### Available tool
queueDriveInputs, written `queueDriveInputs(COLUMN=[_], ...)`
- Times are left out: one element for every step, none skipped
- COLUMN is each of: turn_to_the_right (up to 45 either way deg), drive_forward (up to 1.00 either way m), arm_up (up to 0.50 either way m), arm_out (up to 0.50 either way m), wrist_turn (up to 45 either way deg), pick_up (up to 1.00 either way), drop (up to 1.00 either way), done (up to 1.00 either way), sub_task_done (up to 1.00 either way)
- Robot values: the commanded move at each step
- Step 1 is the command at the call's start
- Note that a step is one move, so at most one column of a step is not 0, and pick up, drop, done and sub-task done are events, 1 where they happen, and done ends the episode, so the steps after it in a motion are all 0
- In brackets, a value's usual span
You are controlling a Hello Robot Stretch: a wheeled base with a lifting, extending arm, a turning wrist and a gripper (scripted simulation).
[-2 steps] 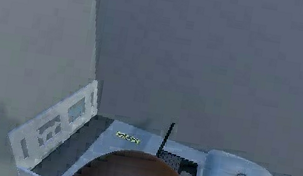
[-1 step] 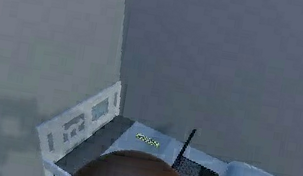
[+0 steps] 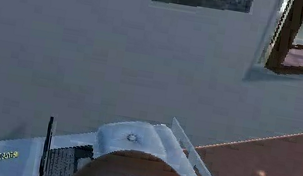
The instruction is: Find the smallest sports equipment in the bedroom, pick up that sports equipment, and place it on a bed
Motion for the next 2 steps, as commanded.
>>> queueDriveInputs(turn_to_the_right=[9.0, -45.0], drive_forward=[0.0, 0.0], arm_up=[0.0, 0.0], arm_out=[0.0, 0.0], wrist_turn=[0.0, 0.0], pick_up=[0.0, 0.0], drop=[0.0, 0.0], done=[0.0, 0.0], sub_task_done=[0.0, 0.0])
